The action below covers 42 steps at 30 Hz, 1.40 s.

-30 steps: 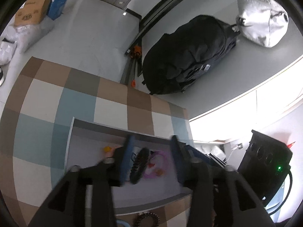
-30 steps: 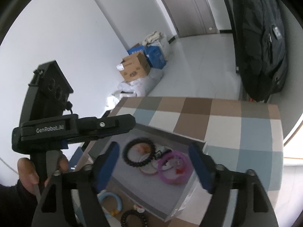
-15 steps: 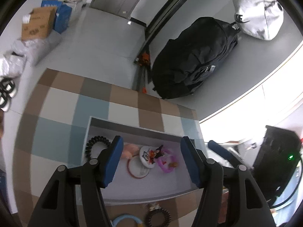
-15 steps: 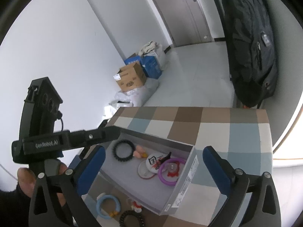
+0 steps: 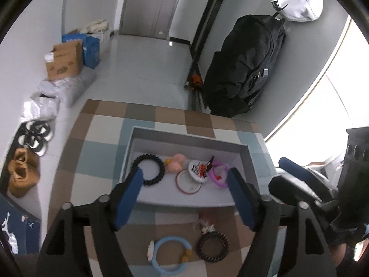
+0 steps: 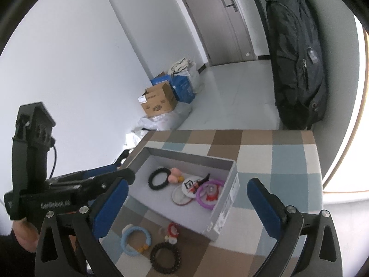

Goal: Organize jewelry
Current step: 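Withdraw both grippers from the box back over the remaining items, then lower the left gripper onto the light blue ring and close it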

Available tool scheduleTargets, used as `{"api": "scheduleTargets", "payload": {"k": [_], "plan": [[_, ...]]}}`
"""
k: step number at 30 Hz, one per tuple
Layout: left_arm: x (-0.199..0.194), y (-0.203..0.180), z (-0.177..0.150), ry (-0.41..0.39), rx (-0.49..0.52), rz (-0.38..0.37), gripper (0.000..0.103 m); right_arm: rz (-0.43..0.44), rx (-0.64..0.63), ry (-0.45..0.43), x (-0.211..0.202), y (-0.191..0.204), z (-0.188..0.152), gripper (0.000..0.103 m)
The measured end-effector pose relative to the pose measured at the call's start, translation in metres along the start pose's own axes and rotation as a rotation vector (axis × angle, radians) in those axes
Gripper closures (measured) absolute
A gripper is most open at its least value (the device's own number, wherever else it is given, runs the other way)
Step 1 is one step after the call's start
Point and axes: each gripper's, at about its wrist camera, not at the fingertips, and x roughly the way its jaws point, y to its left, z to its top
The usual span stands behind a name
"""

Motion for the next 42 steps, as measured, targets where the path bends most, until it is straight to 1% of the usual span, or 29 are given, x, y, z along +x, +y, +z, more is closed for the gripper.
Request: {"api": "scheduleTargets", "payload": {"k": [4, 8, 12, 17, 22, 29, 36, 40, 42], "plan": [[-0.009, -0.004, -0.015, -0.022, 0.027, 0.045, 0.029, -0.009, -0.005, -0.013, -0.01, 0.004, -0.006, 0.0], [-0.018, -0.002, -0.028, -0.034, 0.031, 0.08, 0.027, -0.02, -0.027, -0.025, -0.019, 0.01, -0.014, 0.0], [-0.023, -0.001, -0.038, -0.04, 0.029, 0.102, 0.024, -0.026, -0.036, -0.026, -0.026, 0.014, -0.026, 0.0], [-0.025, -0.001, -0.051, -0.037, 0.042, 0.125, 0.023, -0.032, -0.036, -0.008, -0.028, 0.02, -0.038, 0.0], [-0.021, 0.004, -0.061, -0.011, 0.043, 0.143, 0.023, -0.036, -0.034, 0.006, -0.029, 0.025, -0.049, 0.0], [-0.015, 0.013, -0.074, 0.04, 0.054, 0.151, 0.023, -0.036, 0.005, 0.047, -0.021, 0.025, -0.06, 0.0], [-0.005, 0.017, -0.084, 0.11, 0.051, 0.124, 0.023, -0.051, -0.016, 0.085, -0.013, 0.028, -0.065, 0.0], [0.0, 0.016, -0.085, 0.126, 0.05, 0.133, 0.023, -0.038, -0.004, 0.081, -0.015, 0.024, -0.064, 0.0], [0.001, 0.013, -0.086, 0.137, 0.058, 0.121, 0.023, -0.036, 0.012, 0.08, -0.016, 0.02, -0.063, 0.0]]}}
